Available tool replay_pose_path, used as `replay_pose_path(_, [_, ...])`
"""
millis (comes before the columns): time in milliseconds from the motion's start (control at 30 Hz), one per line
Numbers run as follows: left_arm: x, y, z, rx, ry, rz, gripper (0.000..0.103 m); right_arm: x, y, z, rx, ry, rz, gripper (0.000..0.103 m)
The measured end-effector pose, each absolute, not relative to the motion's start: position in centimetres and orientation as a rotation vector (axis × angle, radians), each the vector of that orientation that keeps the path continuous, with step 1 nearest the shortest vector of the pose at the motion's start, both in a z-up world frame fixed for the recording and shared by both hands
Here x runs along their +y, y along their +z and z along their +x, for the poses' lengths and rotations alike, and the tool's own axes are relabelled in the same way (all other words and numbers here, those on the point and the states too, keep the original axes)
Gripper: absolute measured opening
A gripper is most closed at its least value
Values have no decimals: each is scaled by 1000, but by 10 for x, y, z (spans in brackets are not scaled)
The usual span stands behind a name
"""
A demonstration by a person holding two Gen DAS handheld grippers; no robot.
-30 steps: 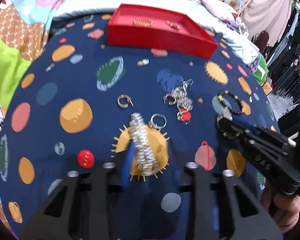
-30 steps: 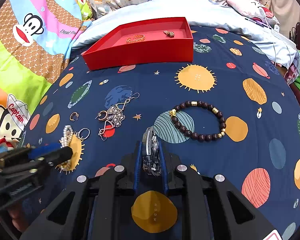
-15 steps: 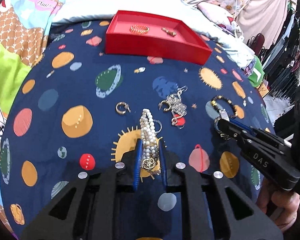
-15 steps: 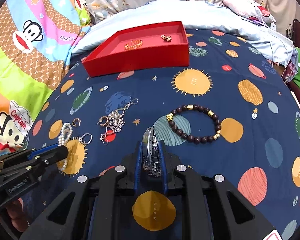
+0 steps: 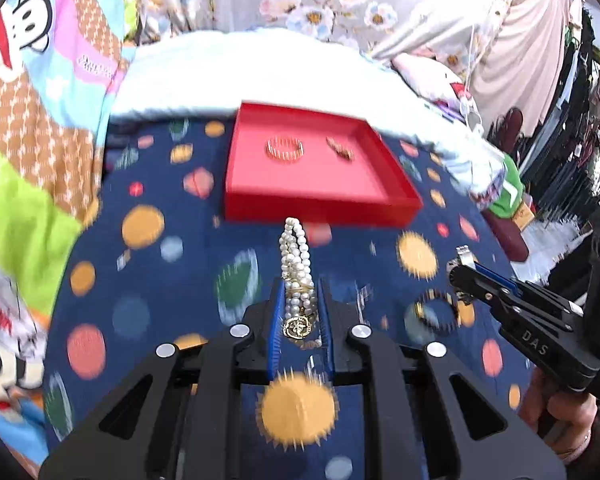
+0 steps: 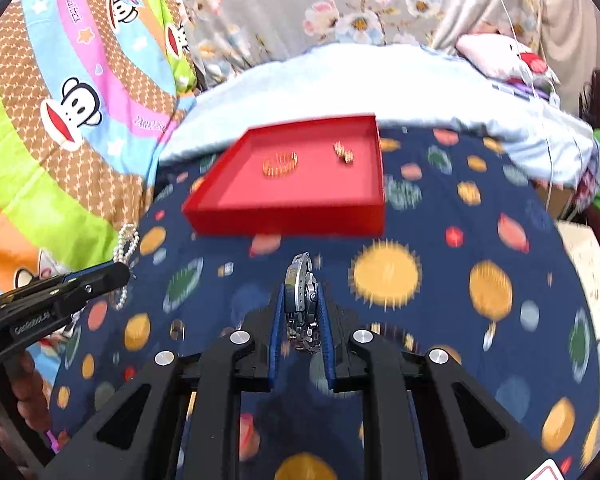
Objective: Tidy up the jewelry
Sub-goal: 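Carry pearl necklace and silver watch into the red tray and release both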
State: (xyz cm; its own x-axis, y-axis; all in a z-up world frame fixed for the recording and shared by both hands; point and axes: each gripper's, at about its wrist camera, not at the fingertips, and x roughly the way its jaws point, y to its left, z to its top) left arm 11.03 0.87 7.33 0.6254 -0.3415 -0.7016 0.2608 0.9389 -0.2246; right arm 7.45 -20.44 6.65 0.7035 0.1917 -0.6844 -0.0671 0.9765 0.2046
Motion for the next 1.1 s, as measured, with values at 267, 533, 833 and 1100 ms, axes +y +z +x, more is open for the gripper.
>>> replay_pose_path(267, [-6, 97, 185, 740, -332, -101, 15, -211, 91, 147, 716, 158, 160, 15])
replay_pose_path(533, [-34, 81, 262, 766, -342, -111, 15, -214, 76, 225, 757, 157, 175, 15])
replay_pose_path(833, [-47, 47, 299, 821, -328, -99, 15, -214, 41, 272, 822, 142, 162, 15])
replay_pose_path(1100, [-50, 30, 313, 842, -317, -113, 16, -217, 29, 285, 813, 141, 162, 16])
